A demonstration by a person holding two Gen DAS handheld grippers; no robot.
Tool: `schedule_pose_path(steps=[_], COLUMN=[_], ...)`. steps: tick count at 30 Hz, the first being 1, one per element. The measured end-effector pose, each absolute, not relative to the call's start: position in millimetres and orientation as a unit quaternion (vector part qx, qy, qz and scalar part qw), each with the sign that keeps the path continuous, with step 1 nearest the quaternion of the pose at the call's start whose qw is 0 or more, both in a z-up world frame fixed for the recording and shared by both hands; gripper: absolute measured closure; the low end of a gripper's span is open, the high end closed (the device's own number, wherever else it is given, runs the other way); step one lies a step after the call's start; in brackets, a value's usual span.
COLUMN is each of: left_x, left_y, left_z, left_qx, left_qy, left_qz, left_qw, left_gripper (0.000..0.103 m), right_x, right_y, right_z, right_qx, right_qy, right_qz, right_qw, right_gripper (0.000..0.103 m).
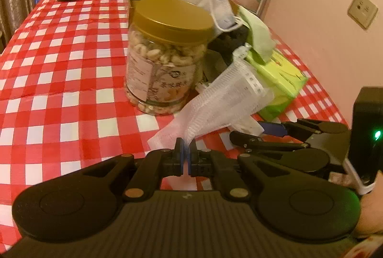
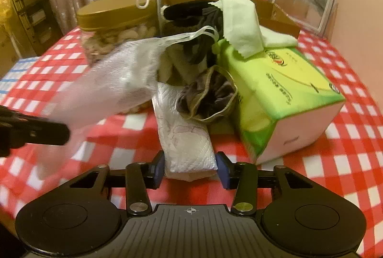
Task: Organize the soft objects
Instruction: 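Grasp the white mesh bag with the left tool while the right tool grasps the white towel, then carry the mesh bag and white towel with both tools toward the cardboard tray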
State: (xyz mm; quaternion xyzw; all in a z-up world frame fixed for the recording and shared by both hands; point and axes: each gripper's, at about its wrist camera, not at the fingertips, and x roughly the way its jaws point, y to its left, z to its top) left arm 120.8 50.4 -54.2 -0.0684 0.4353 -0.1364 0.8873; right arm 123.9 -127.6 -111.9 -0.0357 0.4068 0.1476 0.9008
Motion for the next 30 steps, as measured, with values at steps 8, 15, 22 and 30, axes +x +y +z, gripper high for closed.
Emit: schedule_pose_path(steps=[8,15,22,30], left_x=[102,85,66,50], left_y=[34,28,26,25], left_z=[-46,-33,-4,27], left_qx=[-0.045,-0.049,-0.051,-0.059], left_qy=[0.437,0.428,0.405,0.384], left_qz=[-0.140,-0.130,-0.126,-0.124], left_qw=[0.887,0.893,0.904,0.913], left_gripper=[0.101,0.101,0.101,0.101], right_x=[90,67,45,28], right_y=[-145,-157,-168,-192], right_z=[-91,-72,-47,-16], right_qx=[-0.001,0.008,0.018,0.038], right_qy=[0.415,0.395,0.376,0.351], right_qz=[0.160,0.162,0.150,0.121], right_qw=[0.896,0.904,0.914,0.928], right_gripper=[0.062,0.062,0.062,0.062])
